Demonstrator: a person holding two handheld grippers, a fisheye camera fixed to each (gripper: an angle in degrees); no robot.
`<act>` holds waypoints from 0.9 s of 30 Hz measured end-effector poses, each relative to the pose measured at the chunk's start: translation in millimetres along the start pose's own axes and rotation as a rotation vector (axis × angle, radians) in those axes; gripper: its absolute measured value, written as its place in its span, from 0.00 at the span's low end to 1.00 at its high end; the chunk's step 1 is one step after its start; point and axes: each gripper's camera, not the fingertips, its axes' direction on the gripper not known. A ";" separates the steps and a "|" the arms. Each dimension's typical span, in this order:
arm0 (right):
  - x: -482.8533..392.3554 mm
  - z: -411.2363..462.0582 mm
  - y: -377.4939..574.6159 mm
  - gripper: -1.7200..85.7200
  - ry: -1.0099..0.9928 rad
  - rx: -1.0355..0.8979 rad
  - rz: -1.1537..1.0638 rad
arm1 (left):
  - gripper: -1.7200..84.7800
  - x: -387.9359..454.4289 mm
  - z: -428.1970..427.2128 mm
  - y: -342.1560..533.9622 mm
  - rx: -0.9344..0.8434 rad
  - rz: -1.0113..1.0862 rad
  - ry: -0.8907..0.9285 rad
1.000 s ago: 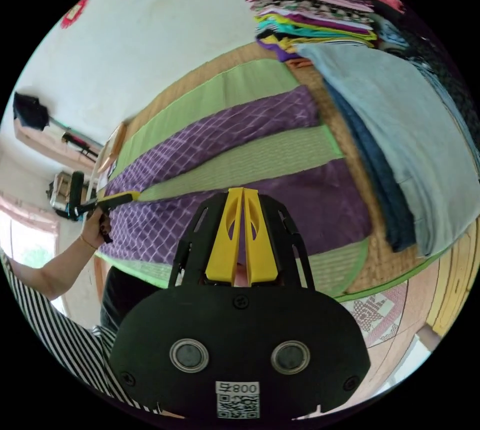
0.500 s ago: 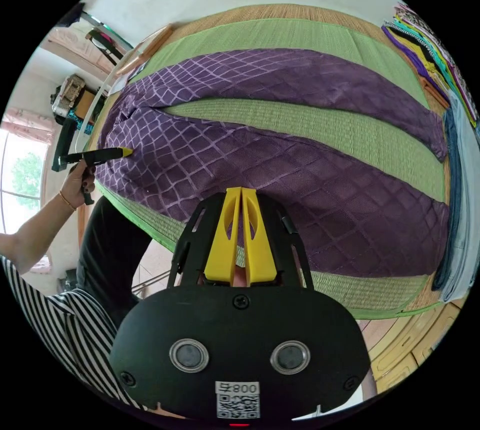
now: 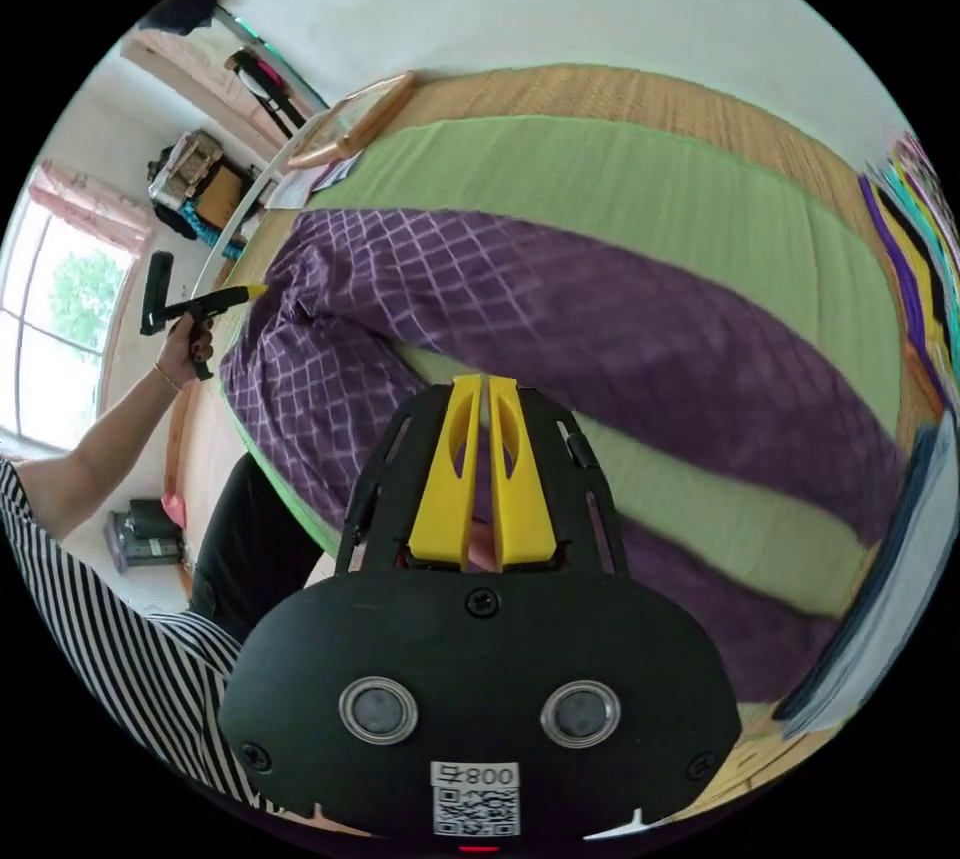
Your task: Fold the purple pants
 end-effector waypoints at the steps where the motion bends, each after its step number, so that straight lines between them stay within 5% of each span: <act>1: -5.0 -2.4 -13.6 0.05 0.003 -0.003 -0.017 | 0.09 -10.5 -4.0 -8.6 -0.010 0.009 -0.027; 12: -85.0 -44.5 -201.4 0.11 0.179 -0.129 -0.260 | 0.11 -76.2 -14.3 -72.9 -0.147 0.117 -0.187; 21: -118.2 -82.2 -246.1 0.11 0.246 -0.221 -0.332 | 0.13 -96.9 2.6 -87.9 -0.305 0.243 -0.365; 27: -134.7 -124.3 -254.6 0.08 0.215 -0.225 -0.346 | 0.07 -107.7 -0.5 -73.7 -0.316 0.248 -0.328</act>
